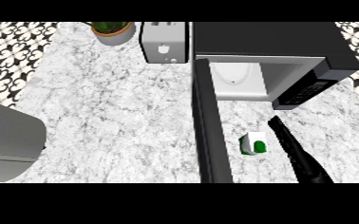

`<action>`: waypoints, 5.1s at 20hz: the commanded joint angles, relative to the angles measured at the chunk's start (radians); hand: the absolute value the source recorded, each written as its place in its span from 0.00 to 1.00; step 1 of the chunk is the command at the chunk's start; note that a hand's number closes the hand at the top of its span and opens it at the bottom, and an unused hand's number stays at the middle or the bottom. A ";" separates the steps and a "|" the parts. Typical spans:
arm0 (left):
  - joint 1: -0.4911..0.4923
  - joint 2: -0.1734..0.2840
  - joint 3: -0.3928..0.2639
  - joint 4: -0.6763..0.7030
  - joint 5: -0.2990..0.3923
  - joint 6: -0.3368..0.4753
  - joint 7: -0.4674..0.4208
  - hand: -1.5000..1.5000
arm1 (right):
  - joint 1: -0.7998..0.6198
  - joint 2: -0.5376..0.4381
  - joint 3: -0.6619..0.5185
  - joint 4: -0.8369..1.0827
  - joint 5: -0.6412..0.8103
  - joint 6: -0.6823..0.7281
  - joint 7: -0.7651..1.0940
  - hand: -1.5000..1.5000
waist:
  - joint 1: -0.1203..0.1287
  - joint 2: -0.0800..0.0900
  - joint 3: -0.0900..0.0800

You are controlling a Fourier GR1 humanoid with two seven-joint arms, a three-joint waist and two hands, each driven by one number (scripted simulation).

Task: Pick up the milk, place it into the microwave and close the microwave

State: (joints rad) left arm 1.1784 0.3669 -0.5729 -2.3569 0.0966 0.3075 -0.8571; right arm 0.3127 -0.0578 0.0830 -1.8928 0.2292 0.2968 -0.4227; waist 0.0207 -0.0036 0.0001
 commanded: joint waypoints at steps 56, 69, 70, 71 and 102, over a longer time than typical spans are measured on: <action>0.115 0.100 0.079 0.134 0.150 -0.157 -0.266 0.00 | -0.737 -0.195 -0.332 1.509 0.184 -0.420 -0.761 1.00 | 0.017 0.011 0.004; 0.141 0.113 0.170 0.085 0.239 -0.175 -0.219 0.00 | -0.801 -0.140 -0.237 1.292 0.161 -0.275 -0.644 1.00 | -0.016 -0.002 -0.001; 0.179 0.117 0.162 0.098 0.225 -0.197 -0.270 0.00 | -0.768 -0.131 -0.236 1.276 0.159 -0.300 -0.643 1.00 | -0.010 -0.003 0.000; 0.187 0.121 0.184 0.122 0.239 -0.213 -0.289 0.00 | -0.726 -0.086 -0.220 1.218 0.167 -0.359 -0.626 1.00 | -0.016 -0.007 -0.001; -0.070 0.118 0.313 0.247 0.330 -0.275 -0.119 0.00 | -1.256 -0.145 -0.409 1.614 0.195 -0.779 -0.209 0.00 | 0.075 0.050 0.005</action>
State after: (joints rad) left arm 1.1515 0.4953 -0.2551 -2.1210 0.4364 0.0174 -0.9948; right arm -0.9246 -0.1929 -0.2915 -0.3223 0.4402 -0.4352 -0.6046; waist 0.0892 0.0372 0.0038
